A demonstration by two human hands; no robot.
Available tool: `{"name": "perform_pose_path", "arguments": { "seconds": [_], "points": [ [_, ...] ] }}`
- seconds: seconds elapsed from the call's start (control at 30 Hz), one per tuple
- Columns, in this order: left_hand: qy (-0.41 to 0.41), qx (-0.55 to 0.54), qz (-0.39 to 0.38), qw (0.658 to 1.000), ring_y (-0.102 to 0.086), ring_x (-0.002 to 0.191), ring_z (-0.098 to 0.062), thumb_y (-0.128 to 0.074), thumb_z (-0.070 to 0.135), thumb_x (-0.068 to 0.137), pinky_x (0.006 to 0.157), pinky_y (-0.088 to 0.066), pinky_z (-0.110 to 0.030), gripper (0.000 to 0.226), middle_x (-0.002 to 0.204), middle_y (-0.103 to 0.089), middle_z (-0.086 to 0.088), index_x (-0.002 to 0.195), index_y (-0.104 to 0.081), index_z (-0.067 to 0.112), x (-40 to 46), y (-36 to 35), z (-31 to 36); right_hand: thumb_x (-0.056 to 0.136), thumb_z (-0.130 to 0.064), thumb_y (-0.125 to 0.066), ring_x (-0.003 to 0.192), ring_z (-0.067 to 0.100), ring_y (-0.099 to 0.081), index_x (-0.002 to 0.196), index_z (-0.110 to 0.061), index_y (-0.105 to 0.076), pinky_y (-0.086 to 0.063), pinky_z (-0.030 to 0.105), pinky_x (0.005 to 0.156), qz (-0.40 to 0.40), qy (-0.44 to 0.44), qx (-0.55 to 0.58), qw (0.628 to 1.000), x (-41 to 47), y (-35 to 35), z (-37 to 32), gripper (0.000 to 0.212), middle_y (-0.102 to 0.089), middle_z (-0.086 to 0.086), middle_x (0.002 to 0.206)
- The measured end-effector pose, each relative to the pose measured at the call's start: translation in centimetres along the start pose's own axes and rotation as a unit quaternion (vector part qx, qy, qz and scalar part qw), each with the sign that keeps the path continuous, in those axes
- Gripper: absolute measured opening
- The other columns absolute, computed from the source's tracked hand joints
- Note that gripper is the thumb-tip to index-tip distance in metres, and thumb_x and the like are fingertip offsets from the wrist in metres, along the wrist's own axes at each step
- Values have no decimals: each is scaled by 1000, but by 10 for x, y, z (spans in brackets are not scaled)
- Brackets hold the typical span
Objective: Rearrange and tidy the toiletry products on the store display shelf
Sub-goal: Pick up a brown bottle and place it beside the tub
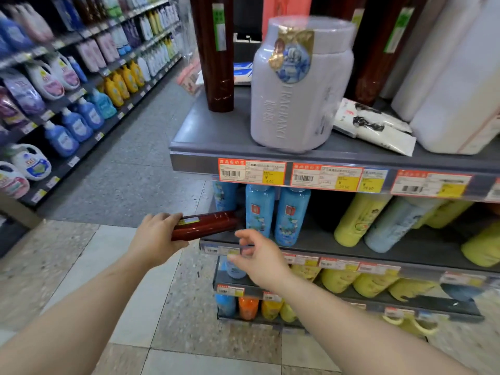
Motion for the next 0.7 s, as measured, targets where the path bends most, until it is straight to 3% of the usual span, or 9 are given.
{"name": "perform_pose_path", "arguments": {
  "seconds": [0.07,0.17,0.23,0.3,0.4,0.5,0.6,0.7],
  "points": [
    [34,-17,1,999,-49,109,-32,-77,45,72,94,-37,-38,74,121,-59,-9,137,-50,19,-27,15,-19,84,-33,-71,99,14,-59,130,-27,-51,-48,31,92,-40,4,-10,999,-1,-20,-14,50,-58,-5,120],
    [69,-47,15,996,-50,111,-30,-80,42,71,95,-37,-37,74,122,-60,-7,135,-53,18,-71,41,-32,85,-41,-68,108,13,-57,133,-23,-50,-44,23,88,-96,-4,-34,995,-6,-43,-29,54,-59,-3,124],
    [83,-85,42,992,-51,109,-28,-82,39,69,94,-38,-39,73,119,-61,-4,133,-54,19,-101,60,-28,85,-46,-65,111,13,-55,137,-22,-47,-44,22,82,-147,-23,-11,989,-17,-57,-35,59,-57,-2,128],
    [76,-125,83,986,-54,103,-27,-86,33,66,90,-41,-39,71,111,-63,-1,130,-57,18,-129,82,-11,84,-47,-66,111,13,-57,137,-22,-47,-48,25,87,-182,-21,34,982,-32,-66,-47,62,-58,0,128],
    [41,-182,133,973,-59,96,-23,-88,30,65,85,-44,-37,67,104,-64,5,125,-60,17,-158,109,29,83,-47,-67,100,9,-62,119,-33,-57,-51,26,83,-200,23,107,974,-57,-63,-76,40,-65,-4,113],
    [44,-265,170,948,-60,100,-19,-84,28,70,88,-47,-42,63,108,-65,3,127,-58,15,-171,128,68,84,-42,-69,91,14,-67,99,-36,-58,-53,28,79,-182,62,190,963,-80,-35,-102,20,-69,-2,98],
    [58,-320,229,918,-58,104,-14,-84,24,70,91,-45,-32,68,112,-61,3,131,-54,17,-174,152,110,84,-35,-72,93,26,-68,95,-32,-59,-56,35,79,-125,82,250,957,-95,13,-117,17,-69,7,101],
    [37,-349,261,899,-52,112,-11,-83,27,70,96,-38,-26,77,118,-54,11,138,-46,24,-168,179,161,81,-33,-73,95,19,-69,98,-31,-61,-57,43,84,-53,106,289,950,-105,72,-125,21,-71,0,103]
  ]
}}
Point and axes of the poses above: each hand's wrist, its own x-axis towards the middle knuckle, its own y-axis out of the back of the hand, z = x × y, the point moved 10 cm from there along x, towards the middle knuckle
